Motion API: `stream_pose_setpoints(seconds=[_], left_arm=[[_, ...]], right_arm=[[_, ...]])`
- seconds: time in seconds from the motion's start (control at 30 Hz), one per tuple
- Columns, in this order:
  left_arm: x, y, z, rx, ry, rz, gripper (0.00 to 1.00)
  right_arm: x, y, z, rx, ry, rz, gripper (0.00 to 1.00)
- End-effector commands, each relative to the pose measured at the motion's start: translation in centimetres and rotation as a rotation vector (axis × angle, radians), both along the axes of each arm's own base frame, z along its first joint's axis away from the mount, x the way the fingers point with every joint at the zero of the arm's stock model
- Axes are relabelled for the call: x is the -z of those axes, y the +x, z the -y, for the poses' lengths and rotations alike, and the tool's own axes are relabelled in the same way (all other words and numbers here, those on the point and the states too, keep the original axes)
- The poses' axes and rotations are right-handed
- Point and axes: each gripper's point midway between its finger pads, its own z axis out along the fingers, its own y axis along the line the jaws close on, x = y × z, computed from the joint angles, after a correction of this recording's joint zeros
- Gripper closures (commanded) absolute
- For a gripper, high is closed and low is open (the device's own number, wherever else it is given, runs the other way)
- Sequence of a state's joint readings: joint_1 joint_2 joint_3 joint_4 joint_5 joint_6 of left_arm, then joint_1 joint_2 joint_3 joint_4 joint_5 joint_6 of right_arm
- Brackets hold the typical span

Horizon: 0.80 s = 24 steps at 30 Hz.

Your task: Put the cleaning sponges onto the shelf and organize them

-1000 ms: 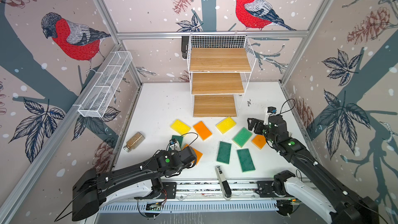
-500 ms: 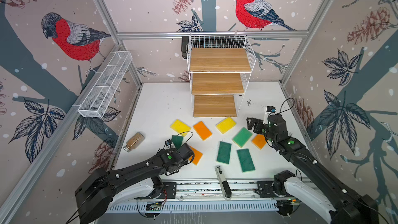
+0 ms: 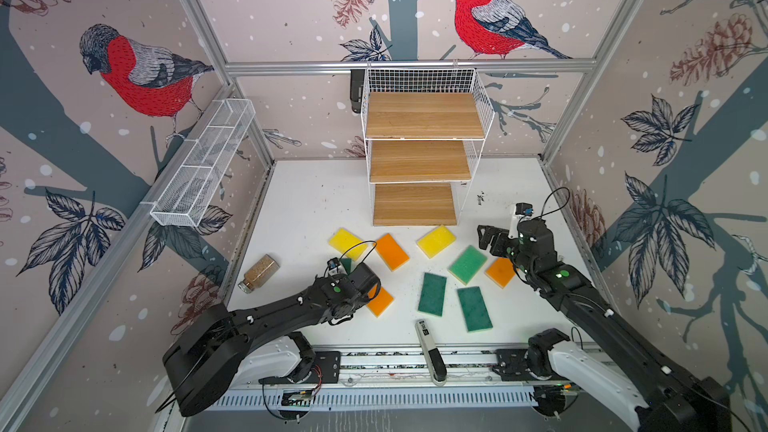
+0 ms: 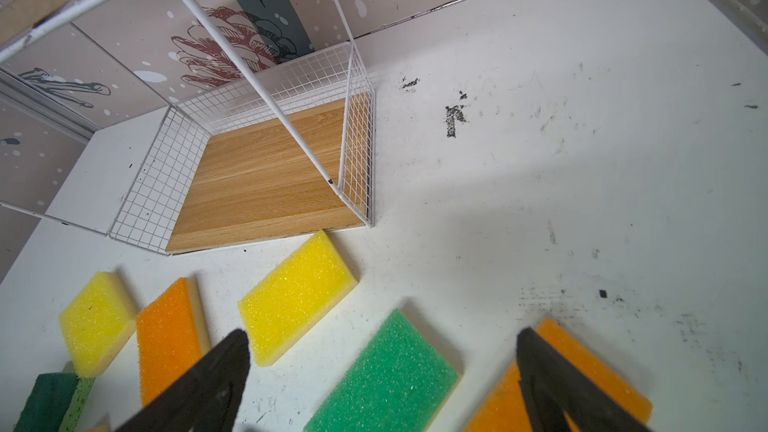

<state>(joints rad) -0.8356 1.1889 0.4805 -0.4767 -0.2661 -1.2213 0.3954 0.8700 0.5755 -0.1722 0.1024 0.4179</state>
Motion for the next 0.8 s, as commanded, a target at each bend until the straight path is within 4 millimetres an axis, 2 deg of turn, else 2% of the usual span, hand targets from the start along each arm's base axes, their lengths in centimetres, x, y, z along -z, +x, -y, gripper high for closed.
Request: stream_pose_setpoints(seconds=[0.0, 0.2, 0.57, 0.7, 0.77], left_arm=[[-0.3, 1.2, 0.8, 0.058, 0.029, 0.015, 0.83], [-0.3, 2.5, 2.0, 0.133, 0.104, -0.018, 0.83], [-0.8, 4.9, 5.0, 0.271, 0.117, 0.004, 0.83], [-1.4, 5.0, 4.5, 0.259, 0.156, -0.004, 0.77], [-1.9, 4.9, 4.1, 0.253, 0.168, 0.001, 0.69]], right_arm=[[-0.2, 0.1, 0.2, 0.007, -0.012, 0.007, 0.01], [0.0, 0.0, 0.5, 0.014, -0.019, -0.004, 0.01], [0.2, -0.1, 0.6, 0.019, -0.014, -0.009, 0.01], [0.2, -0.2, 0.7, 0.021, -0.015, -0.012, 0.01], [0.2, -0.3, 0.7, 0.02, -0.014, -0.013, 0.0]])
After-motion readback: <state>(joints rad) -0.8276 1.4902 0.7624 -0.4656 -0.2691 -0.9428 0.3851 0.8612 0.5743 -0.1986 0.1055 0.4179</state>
